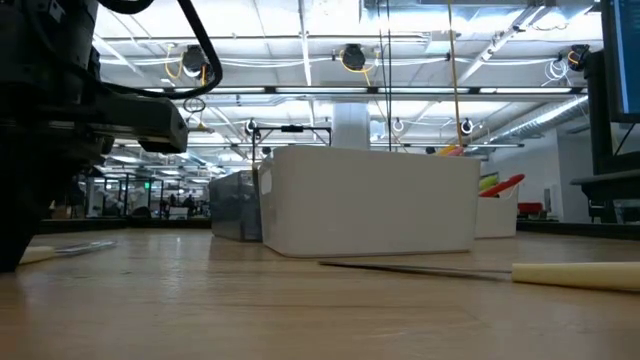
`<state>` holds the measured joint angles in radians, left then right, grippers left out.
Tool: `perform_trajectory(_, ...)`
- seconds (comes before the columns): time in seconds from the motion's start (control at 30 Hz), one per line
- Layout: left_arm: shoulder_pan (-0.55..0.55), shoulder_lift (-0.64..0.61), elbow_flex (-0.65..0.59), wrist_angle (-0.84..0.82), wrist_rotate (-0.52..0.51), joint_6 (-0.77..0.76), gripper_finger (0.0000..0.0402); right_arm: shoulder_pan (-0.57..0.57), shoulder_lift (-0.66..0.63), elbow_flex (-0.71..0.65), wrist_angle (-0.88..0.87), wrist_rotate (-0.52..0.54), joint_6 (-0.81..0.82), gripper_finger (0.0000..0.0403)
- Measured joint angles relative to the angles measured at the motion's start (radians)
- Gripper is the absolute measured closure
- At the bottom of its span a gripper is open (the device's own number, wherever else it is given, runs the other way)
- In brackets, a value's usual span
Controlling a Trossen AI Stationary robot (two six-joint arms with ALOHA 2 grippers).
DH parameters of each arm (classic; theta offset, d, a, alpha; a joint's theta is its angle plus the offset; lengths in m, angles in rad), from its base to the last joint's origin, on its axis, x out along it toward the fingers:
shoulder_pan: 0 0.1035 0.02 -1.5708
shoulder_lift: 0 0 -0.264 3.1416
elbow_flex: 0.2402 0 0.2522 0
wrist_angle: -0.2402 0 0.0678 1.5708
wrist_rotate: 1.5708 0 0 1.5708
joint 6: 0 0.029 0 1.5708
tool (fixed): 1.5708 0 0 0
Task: Pick & Place Kitchen Items
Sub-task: Put the white table knife into the black bin
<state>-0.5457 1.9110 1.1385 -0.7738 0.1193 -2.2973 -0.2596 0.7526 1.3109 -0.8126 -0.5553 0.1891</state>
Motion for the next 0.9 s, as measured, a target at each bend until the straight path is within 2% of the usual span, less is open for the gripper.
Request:
perform_trajectory(0.2,-0.003,-0.06,-0.007,-0.009,-0.076,-0.043,0.036,0.0,-0.015,0.0,-0.01,0.0,-0.001,0.0402)
perform_trajectory(0.43,-0.015,-0.195,-0.009,-0.09,-0.292,-0.094,0.036,0.0,-0.036,0.0,-0.01,-0.028,-0.001,0.0402)
perform_trajectory(0.53,-0.013,-0.262,-0.008,-0.097,-0.4,-0.084,0.036,0.0,-0.04,0.0,-0.01,-0.031,-0.001,0.0402)
perform_trajectory(0.77,0.034,-0.406,-0.007,-0.006,-0.74,-0.029,0.036,0.0,-0.041,0.0,-0.01,-0.031,-0.001,0.0402)
perform_trajectory(0.9,0.129,-0.456,-0.005,0.12,-0.72,0.156,0.036,0.0,-0.041,0.0,-0.01,-0.031,-0.005,0.0402)
